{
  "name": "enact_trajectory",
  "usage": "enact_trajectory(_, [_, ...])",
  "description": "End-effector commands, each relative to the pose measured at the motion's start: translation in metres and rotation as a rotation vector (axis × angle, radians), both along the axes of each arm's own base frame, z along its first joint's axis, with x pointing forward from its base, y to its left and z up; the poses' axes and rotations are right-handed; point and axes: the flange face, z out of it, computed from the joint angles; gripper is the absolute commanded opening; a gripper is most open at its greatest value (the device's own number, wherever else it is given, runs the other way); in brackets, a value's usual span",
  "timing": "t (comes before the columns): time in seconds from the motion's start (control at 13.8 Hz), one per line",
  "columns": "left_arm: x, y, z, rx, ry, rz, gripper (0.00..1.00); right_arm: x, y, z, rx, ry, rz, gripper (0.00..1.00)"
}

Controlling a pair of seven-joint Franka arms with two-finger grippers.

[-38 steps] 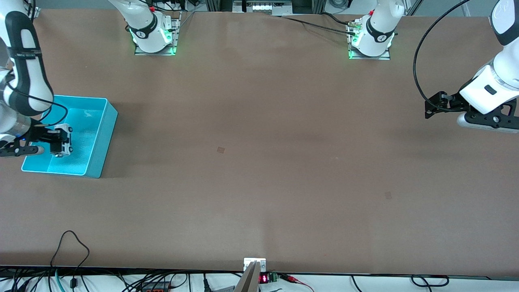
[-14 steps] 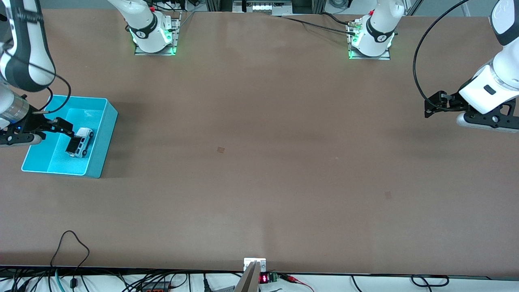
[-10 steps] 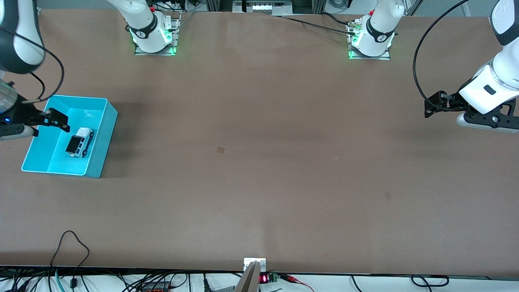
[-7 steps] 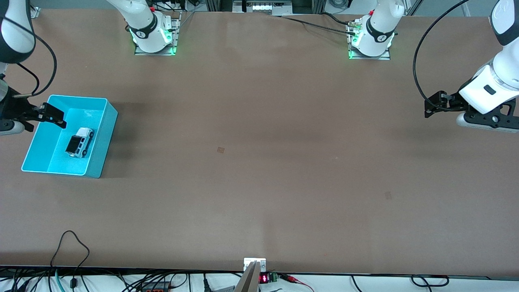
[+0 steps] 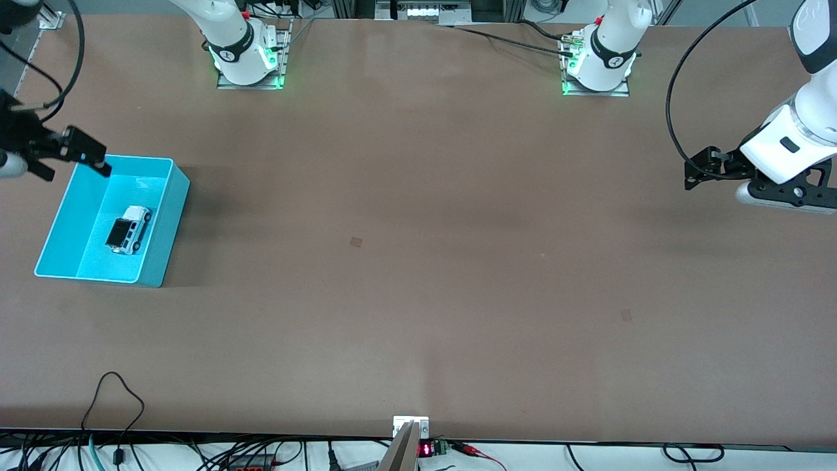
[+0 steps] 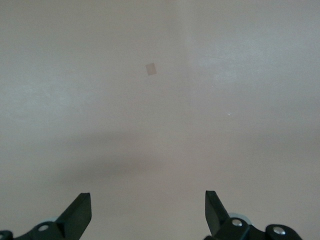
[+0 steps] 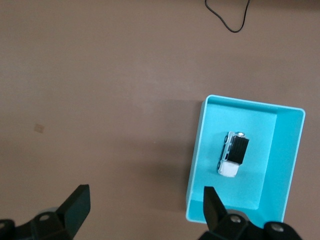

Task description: Wind and store white jeep toy

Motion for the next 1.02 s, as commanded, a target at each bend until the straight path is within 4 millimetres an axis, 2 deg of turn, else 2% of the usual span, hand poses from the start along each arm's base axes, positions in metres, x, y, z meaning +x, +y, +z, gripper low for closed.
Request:
enact_trajectory(0.0, [-0.003, -0.001, 0.008, 0.015, 0.003, -0.003, 1.00, -0.015, 0.038, 0.027, 0.012, 0.031, -0.128, 1.00])
enact_trajectory(0.07, [-0.003, 0.001, 0.007, 0.015, 0.011, -0.007, 1.00, -0.017, 0.048, 0.039, 0.020, 0.018, -0.171, 1.00])
enact_trajectory(0.22, [-0.005, 0.001, 0.005, 0.016, 0.028, -0.002, 1.00, -0.017, 0.060, 0.046, 0.014, 0.021, -0.177, 1.00])
enact_trajectory(0.29, [-0.005, 0.002, 0.005, 0.015, 0.028, 0.000, 1.00, -0.016, 0.055, 0.047, 0.013, 0.014, -0.179, 1.00])
enact_trajectory(0.58, [-0.005, 0.005, 0.005, 0.015, 0.029, 0.004, 1.00, -0.009, 0.015, 0.043, 0.015, 0.012, -0.142, 1.00])
enact_trajectory(0.8, [-0.005, 0.004, 0.006, 0.015, 0.028, 0.003, 1.00, -0.010, 0.025, 0.044, 0.005, 0.016, -0.127, 1.00])
enact_trajectory(0.94, [-0.005, 0.004, 0.005, 0.015, 0.031, 0.003, 1.00, -0.011, 0.023, 0.044, 0.002, 0.018, -0.125, 1.00])
